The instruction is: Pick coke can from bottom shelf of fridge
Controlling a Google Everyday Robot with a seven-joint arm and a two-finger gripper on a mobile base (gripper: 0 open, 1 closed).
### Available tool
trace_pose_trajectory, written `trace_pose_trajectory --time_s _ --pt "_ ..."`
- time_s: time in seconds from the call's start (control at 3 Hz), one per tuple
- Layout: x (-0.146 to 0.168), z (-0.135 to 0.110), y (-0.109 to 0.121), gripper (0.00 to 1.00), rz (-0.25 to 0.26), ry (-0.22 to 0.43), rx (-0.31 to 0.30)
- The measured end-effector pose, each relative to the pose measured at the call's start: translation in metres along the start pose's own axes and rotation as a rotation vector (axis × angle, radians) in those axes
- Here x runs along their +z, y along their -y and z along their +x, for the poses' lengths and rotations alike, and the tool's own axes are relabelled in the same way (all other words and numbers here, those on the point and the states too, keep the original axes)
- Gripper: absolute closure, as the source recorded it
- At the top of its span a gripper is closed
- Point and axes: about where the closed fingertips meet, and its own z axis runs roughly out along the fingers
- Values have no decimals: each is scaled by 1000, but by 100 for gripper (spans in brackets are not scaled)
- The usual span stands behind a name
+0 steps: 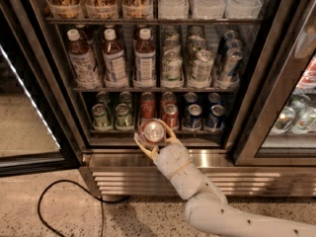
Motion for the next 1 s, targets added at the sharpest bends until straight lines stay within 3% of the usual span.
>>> trace_pose_trajectory --time_s 0.33,0.67,1.0 --pt "-30 -19 -16 100 -113 -103 -13" --pt "-58 -30 -29 100 -176 -215 -40" --pt "-79 -41 -32 100 -181 -282 -68"
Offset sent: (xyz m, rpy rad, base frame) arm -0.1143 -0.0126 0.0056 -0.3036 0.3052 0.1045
